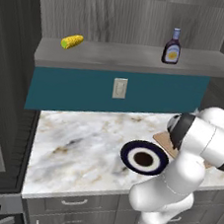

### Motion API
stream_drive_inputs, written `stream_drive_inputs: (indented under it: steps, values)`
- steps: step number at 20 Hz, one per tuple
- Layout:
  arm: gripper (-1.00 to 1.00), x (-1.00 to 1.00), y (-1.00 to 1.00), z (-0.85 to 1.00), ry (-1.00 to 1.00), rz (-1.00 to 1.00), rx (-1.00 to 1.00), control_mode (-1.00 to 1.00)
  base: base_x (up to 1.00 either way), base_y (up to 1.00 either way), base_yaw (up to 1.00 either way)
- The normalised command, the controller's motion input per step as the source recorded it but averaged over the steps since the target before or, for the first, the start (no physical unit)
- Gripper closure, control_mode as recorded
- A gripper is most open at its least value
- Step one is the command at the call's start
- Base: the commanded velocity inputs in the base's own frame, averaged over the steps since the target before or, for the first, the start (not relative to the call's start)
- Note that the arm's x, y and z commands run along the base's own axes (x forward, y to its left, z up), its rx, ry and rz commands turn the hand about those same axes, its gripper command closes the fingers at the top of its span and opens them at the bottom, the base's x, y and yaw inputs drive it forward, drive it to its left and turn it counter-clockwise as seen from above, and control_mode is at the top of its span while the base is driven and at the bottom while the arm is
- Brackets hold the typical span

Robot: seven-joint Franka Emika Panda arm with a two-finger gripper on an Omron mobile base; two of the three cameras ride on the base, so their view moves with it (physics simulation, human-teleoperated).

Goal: Pick the fish from the plate and place it on the cutting board. Then pick the condiment bottle from the cabinet and place it next to the cutting board.

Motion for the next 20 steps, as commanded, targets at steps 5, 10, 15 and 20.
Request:
stream_drive_inputs:
  steps: [5, 10, 15, 20]
  values:
    - [1.0, 0.18, -0.04, -0.22, -0.03, 0.0, 0.0, -1.0, 0.0, 0.0, 0.0]
    - [1.0, 0.22, -0.18, -0.08, 0.0, 0.0, 0.0, -1.0, 0.0, 0.0, 0.0]
    - [1.0, 0.22, -0.23, -0.03, 0.0, 0.0, 0.0, -1.0, 0.0, 0.0, 0.0]
    - [1.0, 0.12, -0.01, -0.43, -0.05, 0.0, 0.0, -1.0, 0.0, 0.0, 0.0]
